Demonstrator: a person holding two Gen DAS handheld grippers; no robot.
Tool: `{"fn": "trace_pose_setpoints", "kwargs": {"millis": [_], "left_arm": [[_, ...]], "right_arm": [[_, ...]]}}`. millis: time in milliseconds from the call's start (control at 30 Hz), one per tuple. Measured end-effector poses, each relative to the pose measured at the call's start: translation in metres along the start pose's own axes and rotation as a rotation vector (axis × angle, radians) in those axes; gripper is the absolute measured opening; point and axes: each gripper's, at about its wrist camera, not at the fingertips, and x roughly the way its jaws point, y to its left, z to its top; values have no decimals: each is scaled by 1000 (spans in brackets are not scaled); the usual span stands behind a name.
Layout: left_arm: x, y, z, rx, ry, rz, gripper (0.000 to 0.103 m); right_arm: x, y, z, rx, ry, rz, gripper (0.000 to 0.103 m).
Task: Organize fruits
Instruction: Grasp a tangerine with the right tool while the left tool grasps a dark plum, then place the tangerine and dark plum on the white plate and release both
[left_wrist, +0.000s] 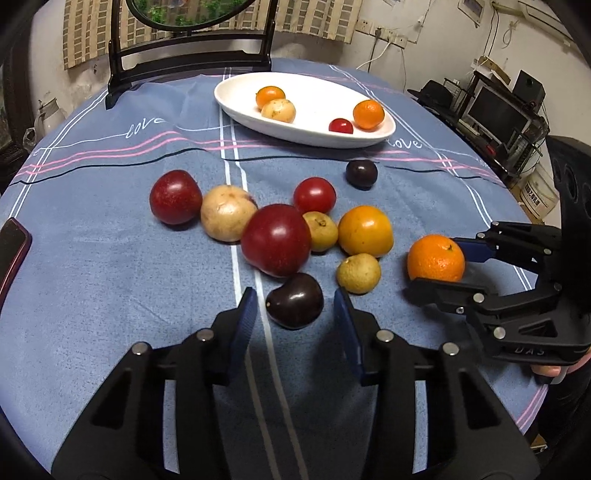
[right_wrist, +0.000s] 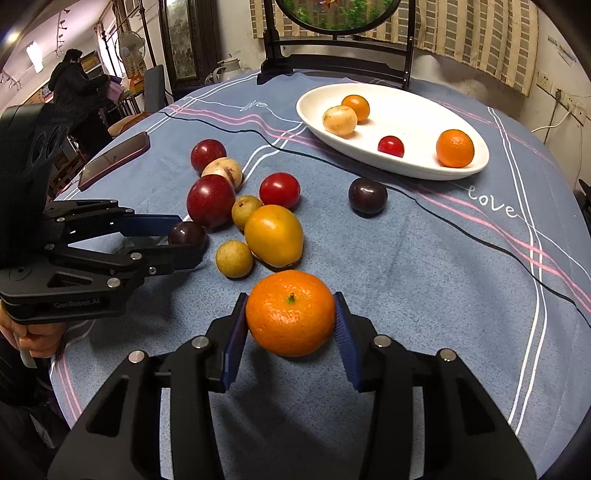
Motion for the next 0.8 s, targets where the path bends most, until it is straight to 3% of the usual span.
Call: {"fn": "trace_pose_setpoints", "kwargs": {"millis": [167, 333, 700, 800], "left_arm": [[3, 0, 1, -6, 9, -1, 43], [4, 1, 2, -13, 10, 4, 32], [-9, 0, -6, -4, -24, -33, 31], [-18, -1, -5, 1, -50, -58, 31]], "right_arm": [[0, -1, 0, 1, 2, -3, 45], [2, -1, 0, 2, 5, -7, 45], [1, -3, 0, 9, 3, -7, 45], [-6, -6, 3, 19, -36, 7, 45]]}}
